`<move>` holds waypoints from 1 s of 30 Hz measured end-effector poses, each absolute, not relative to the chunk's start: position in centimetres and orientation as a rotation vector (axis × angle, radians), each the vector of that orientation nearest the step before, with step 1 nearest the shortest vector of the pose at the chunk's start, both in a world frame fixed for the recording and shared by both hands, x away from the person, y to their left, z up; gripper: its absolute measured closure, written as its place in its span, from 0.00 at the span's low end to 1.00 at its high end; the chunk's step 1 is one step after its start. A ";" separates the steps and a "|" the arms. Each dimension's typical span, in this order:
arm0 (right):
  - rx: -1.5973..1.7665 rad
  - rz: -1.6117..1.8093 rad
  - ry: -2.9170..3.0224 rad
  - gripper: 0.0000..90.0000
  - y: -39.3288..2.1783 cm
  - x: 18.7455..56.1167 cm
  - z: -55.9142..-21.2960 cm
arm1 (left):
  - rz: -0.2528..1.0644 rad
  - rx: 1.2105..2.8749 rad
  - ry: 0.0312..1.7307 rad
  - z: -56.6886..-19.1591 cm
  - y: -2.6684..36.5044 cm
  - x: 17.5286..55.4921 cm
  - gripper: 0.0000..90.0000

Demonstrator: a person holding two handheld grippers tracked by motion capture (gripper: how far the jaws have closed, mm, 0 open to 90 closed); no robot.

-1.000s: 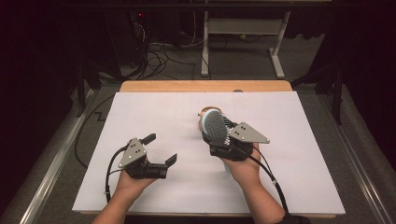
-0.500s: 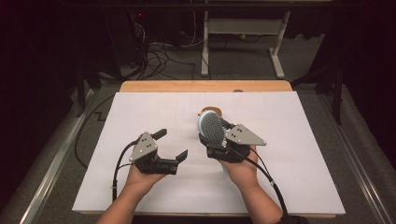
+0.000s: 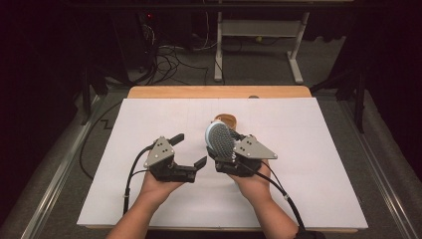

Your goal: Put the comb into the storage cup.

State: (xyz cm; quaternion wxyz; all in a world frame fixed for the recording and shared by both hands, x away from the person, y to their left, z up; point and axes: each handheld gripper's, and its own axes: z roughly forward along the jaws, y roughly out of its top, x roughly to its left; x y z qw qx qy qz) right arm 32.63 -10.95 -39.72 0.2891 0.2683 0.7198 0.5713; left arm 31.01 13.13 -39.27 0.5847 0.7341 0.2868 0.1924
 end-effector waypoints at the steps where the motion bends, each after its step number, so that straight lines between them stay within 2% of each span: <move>1: 0.717 1.525 1.921 0.23 -10.8 32.6 -39.8 | 0.451 1.712 0.668 -39.1 13.1 31.0 0.01; 17: 0.667 1.515 1.936 0.23 -9.8 32.1 -39.6 | 0.438 1.708 0.647 -37.1 11.9 31.6 0.02; 25: 0.651 1.523 1.941 0.23 -9.2 31.8 -39.6 | 0.412 1.686 0.649 -36.6 11.1 32.1 0.06; 30: 0.639 1.523 1.946 0.23 -8.9 31.6 -39.6 | 0.419 1.684 0.634 -36.5 10.8 32.1 0.12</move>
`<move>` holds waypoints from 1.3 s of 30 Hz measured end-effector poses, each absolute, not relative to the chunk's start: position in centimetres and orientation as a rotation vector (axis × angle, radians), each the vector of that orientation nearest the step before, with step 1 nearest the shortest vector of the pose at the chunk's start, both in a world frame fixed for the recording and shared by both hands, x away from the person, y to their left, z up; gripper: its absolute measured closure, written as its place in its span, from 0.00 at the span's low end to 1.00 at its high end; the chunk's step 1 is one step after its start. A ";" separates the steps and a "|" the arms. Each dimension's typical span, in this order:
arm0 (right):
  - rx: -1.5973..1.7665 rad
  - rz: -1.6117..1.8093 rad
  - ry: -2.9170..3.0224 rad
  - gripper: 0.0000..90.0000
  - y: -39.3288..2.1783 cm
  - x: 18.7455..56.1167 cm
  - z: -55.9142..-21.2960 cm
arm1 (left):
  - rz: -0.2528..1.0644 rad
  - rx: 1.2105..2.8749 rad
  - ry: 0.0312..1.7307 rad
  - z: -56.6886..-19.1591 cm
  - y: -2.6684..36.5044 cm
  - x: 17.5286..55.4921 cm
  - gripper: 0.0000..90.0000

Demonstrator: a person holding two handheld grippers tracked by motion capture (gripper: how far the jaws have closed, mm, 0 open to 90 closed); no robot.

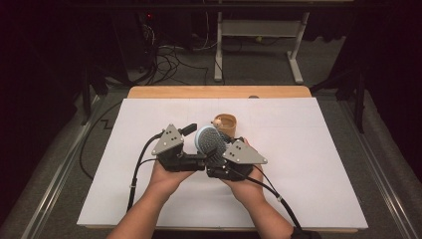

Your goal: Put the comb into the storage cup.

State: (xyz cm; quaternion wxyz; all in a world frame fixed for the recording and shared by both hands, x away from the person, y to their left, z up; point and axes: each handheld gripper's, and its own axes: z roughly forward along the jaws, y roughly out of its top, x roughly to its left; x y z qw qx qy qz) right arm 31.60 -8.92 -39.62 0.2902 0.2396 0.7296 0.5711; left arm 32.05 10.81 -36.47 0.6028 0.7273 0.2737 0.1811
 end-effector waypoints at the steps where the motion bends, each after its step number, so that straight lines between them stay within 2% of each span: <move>1: 0.635 1.523 1.945 0.23 -8.9 31.6 -39.6 | 0.417 1.683 0.635 -36.5 10.8 32.1 0.13; 12: 0.608 1.518 1.952 0.23 -8.2 31.1 -39.8 | 0.374 1.677 0.645 -36.6 10.8 32.4 0.21; 21: 0.605 1.508 1.951 0.23 -8.2 31.1 -39.8 | 0.364 1.697 0.628 -36.7 10.7 32.4 0.34; 25: 0.609 1.503 1.949 0.23 -8.2 31.1 -39.8 | 0.355 1.693 0.616 -36.7 10.7 32.3 0.43; 39: 0.590 1.486 1.938 0.23 -8.1 31.0 -39.3 | 0.320 1.667 0.630 -36.3 11.0 32.1 0.46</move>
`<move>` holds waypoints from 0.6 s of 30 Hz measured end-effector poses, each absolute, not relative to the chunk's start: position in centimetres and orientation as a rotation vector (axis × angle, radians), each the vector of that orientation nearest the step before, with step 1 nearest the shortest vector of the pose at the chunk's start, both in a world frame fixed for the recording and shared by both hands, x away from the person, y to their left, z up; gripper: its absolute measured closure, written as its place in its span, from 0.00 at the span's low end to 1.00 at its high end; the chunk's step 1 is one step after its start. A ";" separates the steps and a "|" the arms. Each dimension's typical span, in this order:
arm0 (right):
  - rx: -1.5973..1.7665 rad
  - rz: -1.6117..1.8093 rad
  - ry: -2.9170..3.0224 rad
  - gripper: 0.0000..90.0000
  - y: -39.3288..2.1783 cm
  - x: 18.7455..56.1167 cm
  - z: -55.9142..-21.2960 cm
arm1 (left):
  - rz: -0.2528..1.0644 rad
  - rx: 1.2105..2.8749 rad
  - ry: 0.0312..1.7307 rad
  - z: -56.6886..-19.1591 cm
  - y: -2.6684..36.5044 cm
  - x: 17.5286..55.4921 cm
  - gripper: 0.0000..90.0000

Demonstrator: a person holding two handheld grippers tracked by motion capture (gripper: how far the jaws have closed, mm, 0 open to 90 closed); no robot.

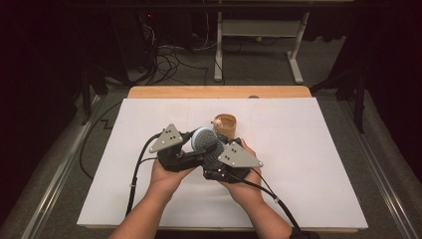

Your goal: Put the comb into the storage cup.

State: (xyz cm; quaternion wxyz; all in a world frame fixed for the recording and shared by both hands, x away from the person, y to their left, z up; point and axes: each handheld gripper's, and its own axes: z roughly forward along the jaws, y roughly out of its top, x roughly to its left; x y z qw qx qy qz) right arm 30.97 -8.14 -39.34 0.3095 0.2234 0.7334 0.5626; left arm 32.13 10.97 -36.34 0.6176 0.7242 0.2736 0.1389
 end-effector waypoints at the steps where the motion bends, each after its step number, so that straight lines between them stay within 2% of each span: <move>1: 0.590 1.486 1.938 0.23 -8.1 31.0 -39.3 | 0.318 1.665 0.632 -36.3 11.0 32.1 0.47; 18: 0.594 1.461 1.931 0.23 -7.9 31.0 -39.3 | 0.374 1.689 0.642 -35.8 10.7 31.7 0.60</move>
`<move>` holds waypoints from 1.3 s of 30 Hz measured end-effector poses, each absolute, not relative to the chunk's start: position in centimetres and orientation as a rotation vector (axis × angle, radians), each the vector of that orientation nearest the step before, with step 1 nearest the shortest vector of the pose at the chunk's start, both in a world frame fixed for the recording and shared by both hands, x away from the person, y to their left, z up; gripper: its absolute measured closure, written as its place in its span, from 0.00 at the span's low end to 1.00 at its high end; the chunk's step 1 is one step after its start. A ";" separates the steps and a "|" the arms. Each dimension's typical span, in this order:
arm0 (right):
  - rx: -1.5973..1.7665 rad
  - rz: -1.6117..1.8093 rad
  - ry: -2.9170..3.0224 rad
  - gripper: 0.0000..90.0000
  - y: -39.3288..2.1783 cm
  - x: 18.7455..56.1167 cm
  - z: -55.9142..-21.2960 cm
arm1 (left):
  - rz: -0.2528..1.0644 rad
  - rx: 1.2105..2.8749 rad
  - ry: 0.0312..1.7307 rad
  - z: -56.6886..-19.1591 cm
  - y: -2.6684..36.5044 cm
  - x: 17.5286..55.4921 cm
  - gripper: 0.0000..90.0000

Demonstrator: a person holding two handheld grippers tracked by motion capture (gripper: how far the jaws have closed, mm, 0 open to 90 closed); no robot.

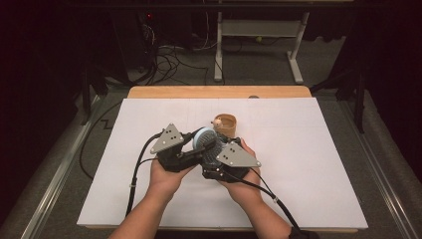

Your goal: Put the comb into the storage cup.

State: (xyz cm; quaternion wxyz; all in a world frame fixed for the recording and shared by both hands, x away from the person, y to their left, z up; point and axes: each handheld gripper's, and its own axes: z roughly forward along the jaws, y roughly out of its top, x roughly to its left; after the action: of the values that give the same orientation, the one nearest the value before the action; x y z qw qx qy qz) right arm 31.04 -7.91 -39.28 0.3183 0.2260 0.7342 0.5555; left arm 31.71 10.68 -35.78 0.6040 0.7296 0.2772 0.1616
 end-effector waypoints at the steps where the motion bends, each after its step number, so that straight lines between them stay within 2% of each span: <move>1: 0.596 1.463 1.930 0.23 -7.9 31.0 -39.2 | 0.378 1.689 0.640 -35.7 10.6 31.7 0.61; 19: 0.591 1.432 1.927 0.22 -8.0 30.8 -38.8 | 0.368 1.668 0.651 -35.5 10.5 31.6 0.64; 23: 0.601 1.435 1.953 0.15 -7.9 30.9 -38.9 | 0.369 1.654 0.649 -35.5 10.7 31.7 0.64; 27: 0.631 1.417 1.985 0.01 -7.6 31.1 -39.4 | 0.370 1.641 0.646 -35.3 11.0 31.7 0.64; 39: 0.656 1.464 2.046 0.00 -8.7 31.0 -40.0 | 0.419 1.626 0.650 -34.9 12.1 31.7 0.64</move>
State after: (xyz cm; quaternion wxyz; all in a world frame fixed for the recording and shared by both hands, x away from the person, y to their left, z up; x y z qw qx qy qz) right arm 30.99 -8.72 -40.01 0.2675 0.2430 0.7584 0.5425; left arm 31.70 12.10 -34.87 0.6214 0.7075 0.2830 0.1823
